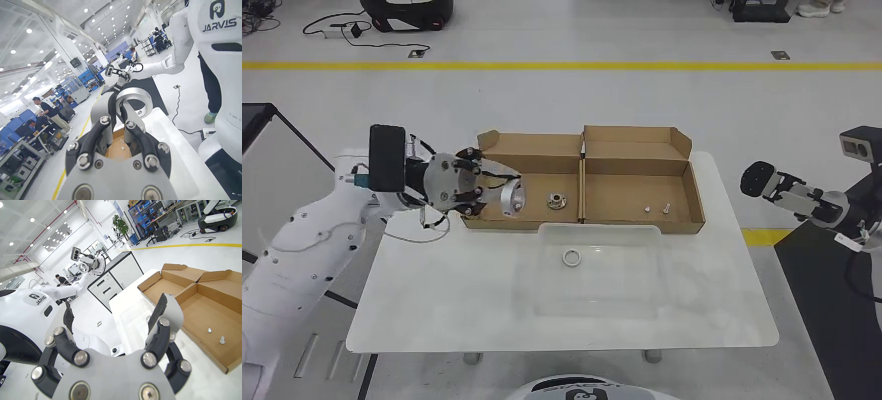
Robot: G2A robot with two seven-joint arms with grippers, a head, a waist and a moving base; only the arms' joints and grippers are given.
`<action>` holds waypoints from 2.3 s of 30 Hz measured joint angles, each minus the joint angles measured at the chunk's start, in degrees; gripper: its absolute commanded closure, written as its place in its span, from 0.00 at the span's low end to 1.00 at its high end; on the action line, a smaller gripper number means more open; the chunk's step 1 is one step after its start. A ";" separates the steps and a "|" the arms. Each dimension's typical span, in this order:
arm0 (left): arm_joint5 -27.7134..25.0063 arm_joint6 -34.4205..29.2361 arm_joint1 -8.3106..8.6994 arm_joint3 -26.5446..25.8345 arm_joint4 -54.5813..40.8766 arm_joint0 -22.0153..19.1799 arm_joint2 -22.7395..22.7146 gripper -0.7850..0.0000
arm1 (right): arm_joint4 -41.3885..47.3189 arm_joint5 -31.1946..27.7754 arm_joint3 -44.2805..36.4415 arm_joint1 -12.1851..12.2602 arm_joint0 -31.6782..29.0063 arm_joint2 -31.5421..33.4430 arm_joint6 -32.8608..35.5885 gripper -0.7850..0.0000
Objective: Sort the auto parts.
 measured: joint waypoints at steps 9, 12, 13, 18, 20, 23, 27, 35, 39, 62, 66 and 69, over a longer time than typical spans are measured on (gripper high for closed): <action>3.54 3.47 0.89 -5.37 -5.85 5.92 -6.81 1.00 | 0.00 0.00 0.00 0.00 0.00 0.00 0.00 0.00; 5.24 5.17 1.12 -7.52 -5.23 8.15 -8.84 1.00 | 0.00 0.00 0.00 0.00 0.00 0.00 0.00 0.00; 5.67 5.61 1.20 -8.15 -4.98 8.77 -9.35 1.00 | 0.00 0.00 0.00 0.00 0.00 0.00 0.00 0.00; 9.43 9.37 1.67 -11.77 -2.64 11.97 -11.19 1.00 | 0.00 0.00 0.00 0.00 0.00 0.00 0.00 0.00; 11.03 10.97 1.96 -12.73 -0.87 12.94 -11.27 1.00 | 0.00 0.00 0.00 0.00 0.00 0.00 0.00 0.00; 14.05 14.00 2.63 -13.91 1.64 14.19 -10.70 1.00 | 0.00 0.00 0.00 0.00 0.00 0.00 0.00 0.00; 18.45 18.40 4.01 -14.21 4.42 15.05 -8.98 1.00 | 0.00 0.00 0.00 0.00 0.00 0.00 0.00 0.00; 21.94 21.89 7.55 -12.83 5.98 14.50 -4.91 1.00 | 0.00 0.00 0.00 0.00 0.00 0.00 0.00 0.00; 21.96 21.91 9.27 -12.05 5.41 13.57 -3.38 1.00 | 0.00 0.00 0.00 0.00 0.00 0.00 0.00 0.00; 20.58 20.52 10.92 -10.37 5.45 12.64 -2.39 1.00 | 0.00 0.00 0.00 0.00 0.00 0.00 0.00 0.00; 20.58 20.52 10.92 -10.37 5.45 12.64 -2.39 1.00 | 0.00 0.00 0.00 0.00 0.00 0.00 0.00 0.00; 20.58 20.52 10.92 -10.37 5.45 12.64 -2.39 1.00 | 0.00 0.00 0.00 0.00 0.00 0.00 0.00 0.00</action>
